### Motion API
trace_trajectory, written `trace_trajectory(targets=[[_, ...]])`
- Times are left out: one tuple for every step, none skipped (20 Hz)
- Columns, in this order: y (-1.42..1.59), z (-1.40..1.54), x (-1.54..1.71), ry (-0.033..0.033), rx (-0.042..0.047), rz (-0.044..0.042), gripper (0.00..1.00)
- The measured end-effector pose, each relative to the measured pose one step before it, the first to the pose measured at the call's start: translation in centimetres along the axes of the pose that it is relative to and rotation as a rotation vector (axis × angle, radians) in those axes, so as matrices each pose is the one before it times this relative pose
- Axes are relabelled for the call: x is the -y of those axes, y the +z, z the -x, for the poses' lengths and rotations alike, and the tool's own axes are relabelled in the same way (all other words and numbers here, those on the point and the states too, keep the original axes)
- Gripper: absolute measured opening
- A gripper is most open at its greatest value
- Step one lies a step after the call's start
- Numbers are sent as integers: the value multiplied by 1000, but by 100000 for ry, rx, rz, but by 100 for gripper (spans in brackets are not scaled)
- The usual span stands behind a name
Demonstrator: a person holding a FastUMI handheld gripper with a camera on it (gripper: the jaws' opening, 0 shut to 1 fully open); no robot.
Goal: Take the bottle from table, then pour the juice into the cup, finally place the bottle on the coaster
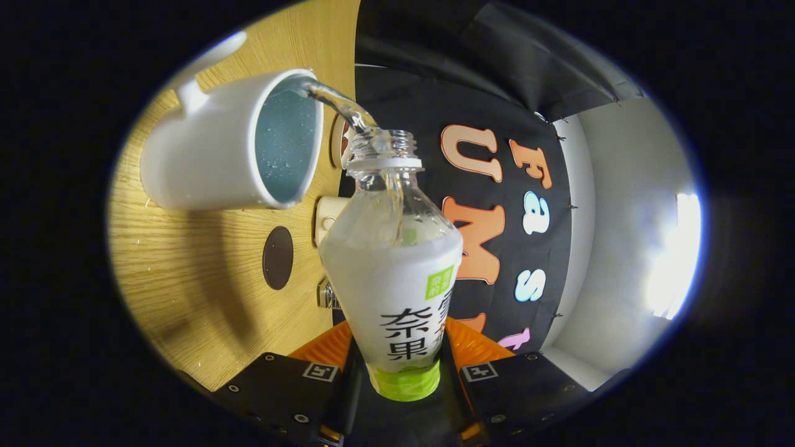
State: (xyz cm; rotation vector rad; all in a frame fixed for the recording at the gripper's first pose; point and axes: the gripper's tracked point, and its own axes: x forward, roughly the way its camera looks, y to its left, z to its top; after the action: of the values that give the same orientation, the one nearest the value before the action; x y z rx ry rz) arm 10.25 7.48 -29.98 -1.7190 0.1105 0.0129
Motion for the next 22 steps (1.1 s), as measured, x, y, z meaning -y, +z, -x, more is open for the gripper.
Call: trace_trajectory(targets=[[-93, -73, -177, 229, -295, 334, 58], [-122, -98, -41, 187, -274, 111, 58], [-15, 17, -7, 315, -243, 232, 58], [-93, -93, 55, 68, -353, 279, 58], [-41, 10, 72, -103, -129, 154, 58], [96, 54, -22, -141, -117, 166, 58], [-11, 18, 9, -114, 41, 121, 58], [51, -5, 25, -200, 93, 320, 58], [42, 79, 37, -195, 119, 507, 58], [-215, -125, 140, -469, 44, 563, 58], [-6, 72, 0, -50, 21, 365, 58], [49, -51, -7, -131, 169, 274, 58], [7, 71, 102, -332, 154, 318, 58], [1, -109, -112, 32, 164, 506, 58], [132, 36, 12, -19, 366, 348, 58], [160, 32, 68, -17, 438, 449, 58], [100, 96, 145, -91, 519, 637, 57], [22, -62, -16, -259, 370, 625, 57], [47, 55, 37, -114, 360, 502, 58], [164, 9, -69, 121, 413, 338, 57], [57, 66, 4, 38, 210, 405, 57], [29, 2, 201, -516, 230, 521, 57]])
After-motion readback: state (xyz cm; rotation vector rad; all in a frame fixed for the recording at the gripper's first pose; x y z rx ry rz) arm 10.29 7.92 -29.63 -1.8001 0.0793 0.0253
